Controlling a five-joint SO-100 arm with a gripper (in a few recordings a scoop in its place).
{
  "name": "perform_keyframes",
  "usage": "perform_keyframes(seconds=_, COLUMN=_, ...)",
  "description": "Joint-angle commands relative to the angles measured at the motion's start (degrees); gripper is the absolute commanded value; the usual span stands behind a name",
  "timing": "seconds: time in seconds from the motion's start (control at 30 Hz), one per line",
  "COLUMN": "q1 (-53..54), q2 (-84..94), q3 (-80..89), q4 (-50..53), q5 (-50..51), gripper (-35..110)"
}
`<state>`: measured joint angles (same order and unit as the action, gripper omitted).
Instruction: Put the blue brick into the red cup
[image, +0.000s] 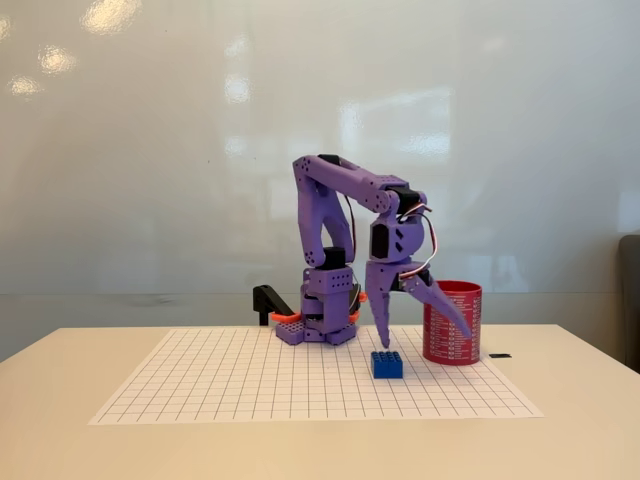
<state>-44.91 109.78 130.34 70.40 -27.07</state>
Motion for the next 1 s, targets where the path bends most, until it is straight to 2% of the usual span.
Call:
perform_keyframes(seconds=0.0, q1=-1.8, q2=4.6, q3=1.7, q4=1.8, q5=-3.1, gripper=53)
perform_keyframes(seconds=0.27, q1=-2.0, q2=7.3, q3=6.7, q4=2.1, q5=-7.5, gripper=53)
perform_keyframes(seconds=0.73, q1=3.2, q2=5.0, q3=15.5, q4=-11.1, q5=-11.3, gripper=48)
perform_keyframes(seconds=0.97, q1=6.8, q2=6.5, q3=20.0, q4=-11.5, q5=-19.2, gripper=48)
